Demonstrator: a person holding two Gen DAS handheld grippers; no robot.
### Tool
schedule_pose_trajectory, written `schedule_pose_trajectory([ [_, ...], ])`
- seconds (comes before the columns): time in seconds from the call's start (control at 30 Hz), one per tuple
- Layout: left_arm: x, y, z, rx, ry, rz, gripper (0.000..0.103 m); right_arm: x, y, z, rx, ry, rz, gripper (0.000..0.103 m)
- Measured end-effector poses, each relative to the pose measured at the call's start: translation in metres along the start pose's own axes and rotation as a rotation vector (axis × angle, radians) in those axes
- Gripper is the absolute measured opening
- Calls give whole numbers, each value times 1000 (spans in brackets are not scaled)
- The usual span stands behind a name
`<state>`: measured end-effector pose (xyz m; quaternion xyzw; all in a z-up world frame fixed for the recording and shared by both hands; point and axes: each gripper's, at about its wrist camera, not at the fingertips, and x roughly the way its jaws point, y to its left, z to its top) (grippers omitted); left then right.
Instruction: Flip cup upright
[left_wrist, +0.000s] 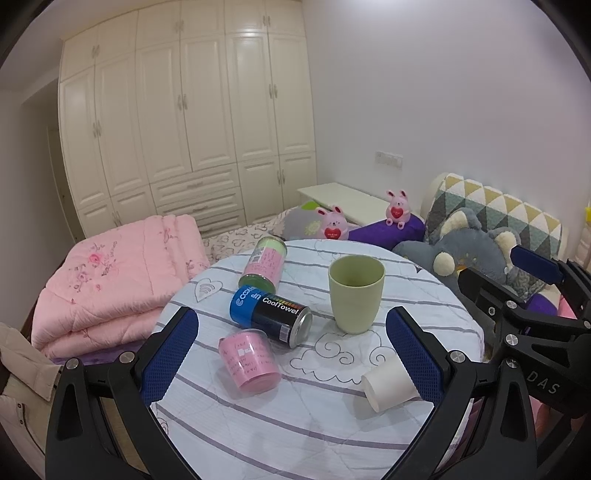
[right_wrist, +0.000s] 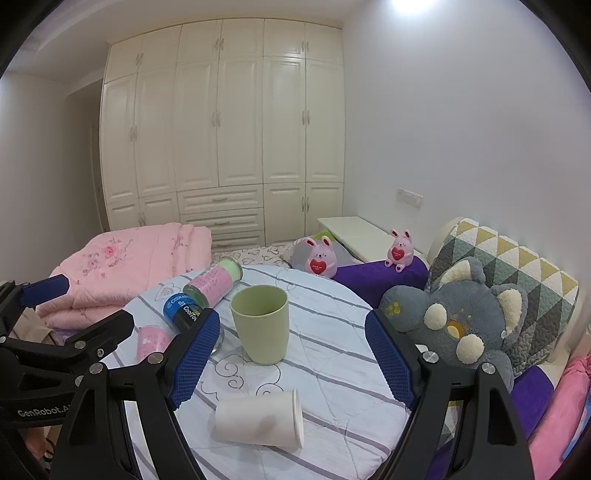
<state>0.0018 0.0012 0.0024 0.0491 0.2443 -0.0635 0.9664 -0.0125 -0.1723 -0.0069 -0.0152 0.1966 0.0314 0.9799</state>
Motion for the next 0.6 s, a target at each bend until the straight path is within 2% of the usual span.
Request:
schedule_pose_trajectory([
  [0.6,16,0,-1,-18,33,-6,103,23,-7,0,-2,58,-14,82],
])
